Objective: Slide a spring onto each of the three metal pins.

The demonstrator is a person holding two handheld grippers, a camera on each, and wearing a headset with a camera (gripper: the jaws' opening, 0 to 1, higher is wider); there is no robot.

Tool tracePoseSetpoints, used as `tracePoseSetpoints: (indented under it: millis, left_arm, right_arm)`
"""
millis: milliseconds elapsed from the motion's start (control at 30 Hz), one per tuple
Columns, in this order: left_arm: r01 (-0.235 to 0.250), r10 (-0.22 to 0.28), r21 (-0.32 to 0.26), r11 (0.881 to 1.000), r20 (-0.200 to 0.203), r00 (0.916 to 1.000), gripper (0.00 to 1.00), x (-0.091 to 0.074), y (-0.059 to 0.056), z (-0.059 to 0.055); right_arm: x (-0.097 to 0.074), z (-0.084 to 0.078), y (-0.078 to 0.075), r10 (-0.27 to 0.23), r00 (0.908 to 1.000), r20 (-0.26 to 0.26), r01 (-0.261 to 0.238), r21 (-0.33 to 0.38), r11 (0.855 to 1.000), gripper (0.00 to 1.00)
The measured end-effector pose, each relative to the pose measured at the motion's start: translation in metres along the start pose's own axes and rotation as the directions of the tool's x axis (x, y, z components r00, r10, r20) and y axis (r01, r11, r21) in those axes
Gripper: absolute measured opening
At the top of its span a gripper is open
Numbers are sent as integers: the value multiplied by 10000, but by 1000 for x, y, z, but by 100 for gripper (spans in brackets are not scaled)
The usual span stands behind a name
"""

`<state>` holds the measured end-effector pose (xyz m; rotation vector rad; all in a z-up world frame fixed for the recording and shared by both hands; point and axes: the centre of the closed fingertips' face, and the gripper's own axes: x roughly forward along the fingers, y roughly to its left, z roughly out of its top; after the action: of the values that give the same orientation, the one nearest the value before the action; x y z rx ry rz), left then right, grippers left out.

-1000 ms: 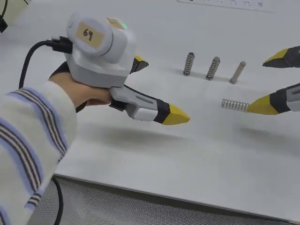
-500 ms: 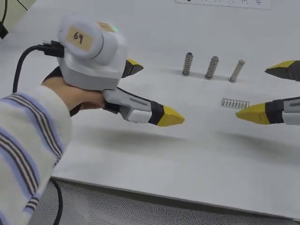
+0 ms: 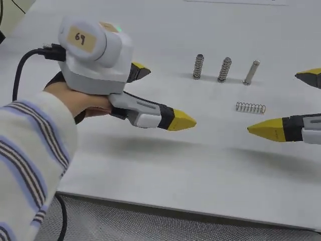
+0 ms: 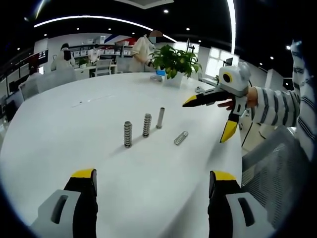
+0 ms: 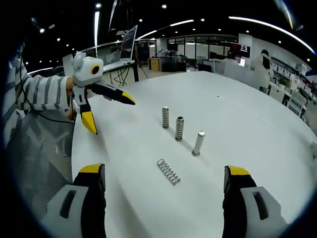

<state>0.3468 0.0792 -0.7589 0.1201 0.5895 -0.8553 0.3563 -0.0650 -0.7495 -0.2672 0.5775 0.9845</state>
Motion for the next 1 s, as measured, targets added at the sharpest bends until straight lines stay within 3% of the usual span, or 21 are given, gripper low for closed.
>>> tracePoseSetpoints:
  millis: [67,433,600,833,1000]
  left_arm:
    - [30,-30,-7,10000,-34,10000,91,3,-1,0]
    - [551,-548,468,9974,-86,9985,87,18,-17,9]
    - [659,-689,1159,9911,221,9974,83,28,-24,21]
    - [1149,-1191,1324,9845,244,9926,79,47,-36,30]
    - [1226,-1287,1647,9787,267,9913,70,60,-41,37]
  right_arm:
    - [0,0,-3,-187,9998,39,186,80,9998,100]
    - [-5,-10,2,-199,9997,-140,203,251,9995,100]
    - [-9,-9,0,-349,9993,156,341,517,9981,100]
    - [-12,-11,-3,-425,9990,154,414,674,9969,100]
    - [-12,-11,-3,-444,9989,139,434,666,9968,100]
